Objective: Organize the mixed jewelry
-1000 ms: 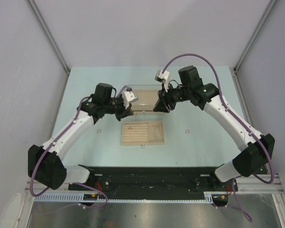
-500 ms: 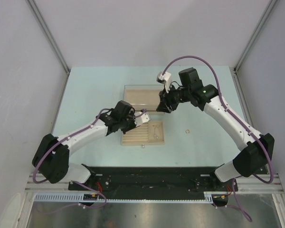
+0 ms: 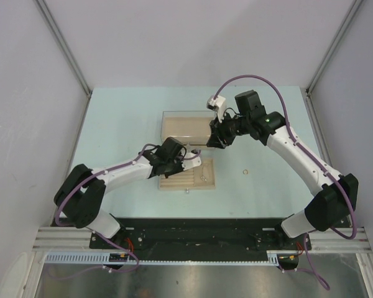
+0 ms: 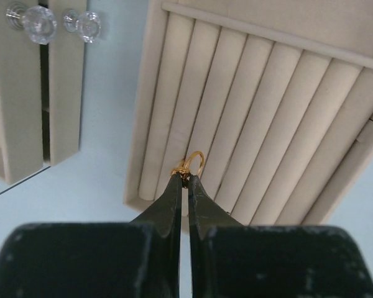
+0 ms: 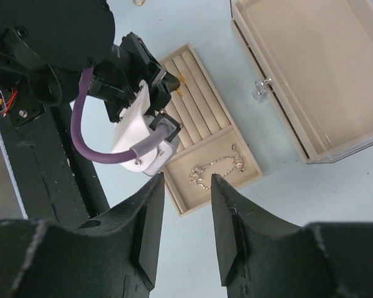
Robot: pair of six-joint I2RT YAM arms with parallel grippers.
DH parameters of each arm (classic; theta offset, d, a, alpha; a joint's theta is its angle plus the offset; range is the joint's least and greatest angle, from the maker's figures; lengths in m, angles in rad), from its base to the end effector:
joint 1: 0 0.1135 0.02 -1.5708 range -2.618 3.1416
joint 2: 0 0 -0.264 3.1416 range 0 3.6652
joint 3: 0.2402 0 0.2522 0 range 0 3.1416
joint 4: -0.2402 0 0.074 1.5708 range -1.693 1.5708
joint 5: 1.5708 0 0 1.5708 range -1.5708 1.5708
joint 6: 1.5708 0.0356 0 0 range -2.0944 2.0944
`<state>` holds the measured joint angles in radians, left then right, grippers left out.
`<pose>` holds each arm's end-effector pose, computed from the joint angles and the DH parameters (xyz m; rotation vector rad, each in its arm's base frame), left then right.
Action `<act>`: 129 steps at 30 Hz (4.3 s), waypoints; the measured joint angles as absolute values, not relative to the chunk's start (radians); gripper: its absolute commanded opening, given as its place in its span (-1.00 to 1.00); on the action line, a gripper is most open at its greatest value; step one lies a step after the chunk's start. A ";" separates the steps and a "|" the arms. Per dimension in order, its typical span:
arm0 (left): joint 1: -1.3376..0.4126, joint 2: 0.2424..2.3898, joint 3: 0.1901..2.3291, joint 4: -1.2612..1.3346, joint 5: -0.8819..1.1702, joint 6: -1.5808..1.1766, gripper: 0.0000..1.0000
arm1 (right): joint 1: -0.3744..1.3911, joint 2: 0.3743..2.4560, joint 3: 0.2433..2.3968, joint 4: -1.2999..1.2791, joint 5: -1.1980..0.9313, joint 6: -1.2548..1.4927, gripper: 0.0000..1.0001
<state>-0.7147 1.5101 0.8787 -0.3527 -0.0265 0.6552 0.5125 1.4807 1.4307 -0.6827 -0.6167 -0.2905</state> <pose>0.2255 -0.1945 0.1896 1.6081 1.9847 0.0109 0.2692 0.1751 0.3552 -1.1729 1.9460 0.8231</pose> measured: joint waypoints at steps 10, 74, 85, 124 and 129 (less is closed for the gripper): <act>-0.740 1.539 0.879 -0.339 -0.055 0.657 -1.00 | 0.510 1.481 1.424 -0.678 -0.617 -0.290 -0.21; -0.780 1.605 0.862 -0.288 -0.120 0.700 -1.00 | 0.506 1.481 1.414 -0.676 -0.617 -0.290 -0.21; -0.803 1.625 0.877 -0.299 -0.159 0.699 -1.00 | 0.506 1.481 1.414 -0.676 -0.617 -0.290 -0.21; -0.854 1.670 0.913 -0.324 -0.251 0.696 -0.53 | 0.506 1.480 1.393 -0.675 -0.617 -0.290 -0.21; -0.853 1.670 0.913 -0.324 -0.250 0.696 -0.45 | 0.506 1.480 1.393 -0.675 -0.617 -0.290 -0.21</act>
